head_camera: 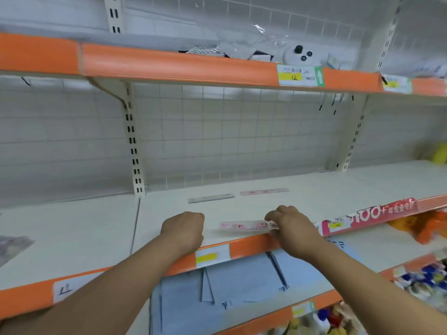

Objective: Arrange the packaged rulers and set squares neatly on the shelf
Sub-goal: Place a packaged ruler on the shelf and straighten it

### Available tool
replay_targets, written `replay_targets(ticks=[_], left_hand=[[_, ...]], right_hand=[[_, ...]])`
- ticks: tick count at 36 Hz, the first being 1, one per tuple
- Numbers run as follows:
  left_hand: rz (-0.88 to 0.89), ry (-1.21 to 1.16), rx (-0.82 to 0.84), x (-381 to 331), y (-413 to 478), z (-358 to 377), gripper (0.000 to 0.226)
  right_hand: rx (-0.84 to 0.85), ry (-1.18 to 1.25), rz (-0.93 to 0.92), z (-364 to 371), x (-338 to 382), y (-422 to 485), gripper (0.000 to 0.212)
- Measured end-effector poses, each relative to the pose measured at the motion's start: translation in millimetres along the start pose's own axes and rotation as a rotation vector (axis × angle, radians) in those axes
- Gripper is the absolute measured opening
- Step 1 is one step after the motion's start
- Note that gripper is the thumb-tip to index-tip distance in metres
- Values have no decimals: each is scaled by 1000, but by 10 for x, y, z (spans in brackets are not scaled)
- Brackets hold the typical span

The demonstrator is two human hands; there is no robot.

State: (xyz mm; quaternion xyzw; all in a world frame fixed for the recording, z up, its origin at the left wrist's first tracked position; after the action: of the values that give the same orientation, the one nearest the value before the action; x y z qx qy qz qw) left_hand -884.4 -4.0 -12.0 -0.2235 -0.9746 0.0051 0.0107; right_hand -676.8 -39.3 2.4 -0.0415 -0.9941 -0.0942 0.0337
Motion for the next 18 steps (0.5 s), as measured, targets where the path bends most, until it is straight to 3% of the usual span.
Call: replay_targets(ticks=[18], left_hand=[[105, 30, -56, -470, 1366, 37, 28]], right_hand=[[-24, -34, 45, 169, -837, 980, 40]])
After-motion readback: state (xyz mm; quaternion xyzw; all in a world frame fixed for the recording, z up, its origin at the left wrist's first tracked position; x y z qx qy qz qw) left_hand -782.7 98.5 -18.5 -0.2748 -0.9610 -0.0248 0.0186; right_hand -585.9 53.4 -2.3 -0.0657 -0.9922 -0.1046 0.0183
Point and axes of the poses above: each hand's wrist, its own y-axis towards the middle knuckle, its own z-axis out of the palm, x = y × z, the point moved 10 cm from there along y, towards the middle knuckle, and after that the axes turned 12 degrees about z, right-handed, at the moved point
